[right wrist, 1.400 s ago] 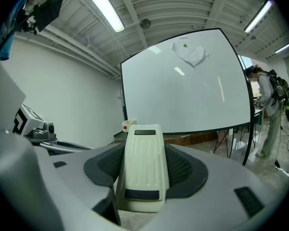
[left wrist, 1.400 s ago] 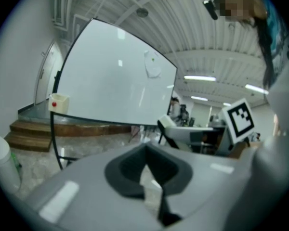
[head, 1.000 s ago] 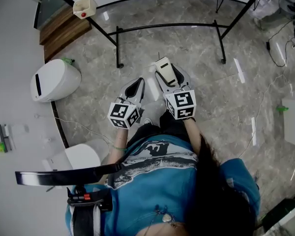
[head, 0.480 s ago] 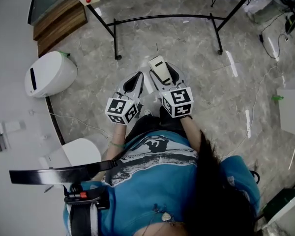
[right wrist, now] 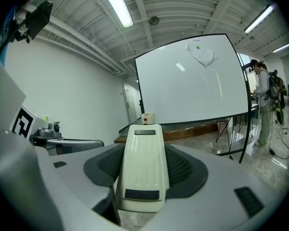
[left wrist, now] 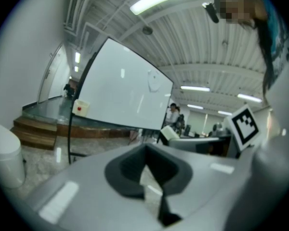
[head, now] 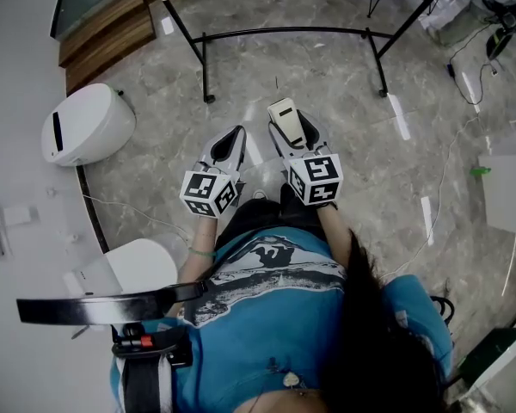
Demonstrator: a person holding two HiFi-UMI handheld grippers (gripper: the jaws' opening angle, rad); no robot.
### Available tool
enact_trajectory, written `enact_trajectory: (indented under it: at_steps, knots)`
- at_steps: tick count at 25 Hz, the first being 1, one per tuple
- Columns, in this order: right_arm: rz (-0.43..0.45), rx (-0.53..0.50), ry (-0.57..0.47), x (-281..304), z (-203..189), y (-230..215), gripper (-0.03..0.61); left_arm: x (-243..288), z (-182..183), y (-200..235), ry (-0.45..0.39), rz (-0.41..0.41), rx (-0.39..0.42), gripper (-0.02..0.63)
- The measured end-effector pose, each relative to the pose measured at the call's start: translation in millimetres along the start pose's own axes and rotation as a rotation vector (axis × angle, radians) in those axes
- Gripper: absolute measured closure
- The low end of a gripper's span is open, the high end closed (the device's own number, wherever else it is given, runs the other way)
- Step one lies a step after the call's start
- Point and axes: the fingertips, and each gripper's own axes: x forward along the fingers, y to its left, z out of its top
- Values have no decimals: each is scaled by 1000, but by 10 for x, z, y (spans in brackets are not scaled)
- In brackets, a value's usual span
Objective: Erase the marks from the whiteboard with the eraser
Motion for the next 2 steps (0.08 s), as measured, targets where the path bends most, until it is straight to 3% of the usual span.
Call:
enact_trajectory:
  at_steps: [2]
  knots:
    - [-9,-1,-2,-45,-18,63,316,-91,-6,0,-3,-4,5,611]
